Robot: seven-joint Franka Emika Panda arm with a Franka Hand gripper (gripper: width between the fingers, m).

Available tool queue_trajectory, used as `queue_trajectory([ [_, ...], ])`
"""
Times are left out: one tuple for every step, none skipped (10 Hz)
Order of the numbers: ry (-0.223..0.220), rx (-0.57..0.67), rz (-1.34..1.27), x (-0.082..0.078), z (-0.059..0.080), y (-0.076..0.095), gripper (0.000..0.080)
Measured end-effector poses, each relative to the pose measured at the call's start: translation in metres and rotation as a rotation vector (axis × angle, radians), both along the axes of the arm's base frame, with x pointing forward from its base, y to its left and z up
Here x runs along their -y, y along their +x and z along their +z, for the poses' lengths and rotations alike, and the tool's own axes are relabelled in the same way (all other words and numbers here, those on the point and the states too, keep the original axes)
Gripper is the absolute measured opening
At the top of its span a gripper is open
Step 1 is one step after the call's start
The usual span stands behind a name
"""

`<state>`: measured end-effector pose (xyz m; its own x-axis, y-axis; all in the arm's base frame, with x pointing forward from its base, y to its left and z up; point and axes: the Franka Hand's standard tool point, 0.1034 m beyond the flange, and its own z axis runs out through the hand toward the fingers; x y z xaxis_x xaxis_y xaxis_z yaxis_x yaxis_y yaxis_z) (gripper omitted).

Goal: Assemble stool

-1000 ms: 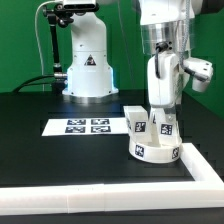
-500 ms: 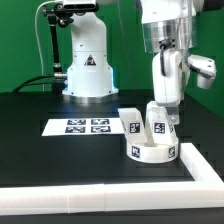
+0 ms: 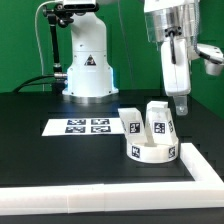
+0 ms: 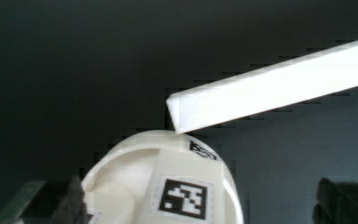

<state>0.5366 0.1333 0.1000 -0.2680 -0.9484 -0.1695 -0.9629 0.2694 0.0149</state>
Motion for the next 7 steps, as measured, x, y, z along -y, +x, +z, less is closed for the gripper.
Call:
queue_trajectory([
  [-0.002, 0.013, 0.077, 0.0, 0.0, 0.0, 0.0649],
  [-0.007, 0.018, 0.147, 0.0002, -0.0001, -0.0007, 0.0649],
  [-0.023, 0.02, 0.293, 0.0004, 0.001, -0.0014, 0.0649],
  [-0.032, 0.029, 0.383, 0.0003, 0.0019, -0.0008, 0.0649],
  [-0.043, 0.035, 0.519, 0.001, 0.0032, -0.0008, 0.0649],
  [-0.048, 0.046, 0.62, 0.0018, 0.0051, 0.0005, 0.0649],
  [-0.048, 0.052, 0.678, 0.0015, 0.0067, 0.0017, 0.0649],
])
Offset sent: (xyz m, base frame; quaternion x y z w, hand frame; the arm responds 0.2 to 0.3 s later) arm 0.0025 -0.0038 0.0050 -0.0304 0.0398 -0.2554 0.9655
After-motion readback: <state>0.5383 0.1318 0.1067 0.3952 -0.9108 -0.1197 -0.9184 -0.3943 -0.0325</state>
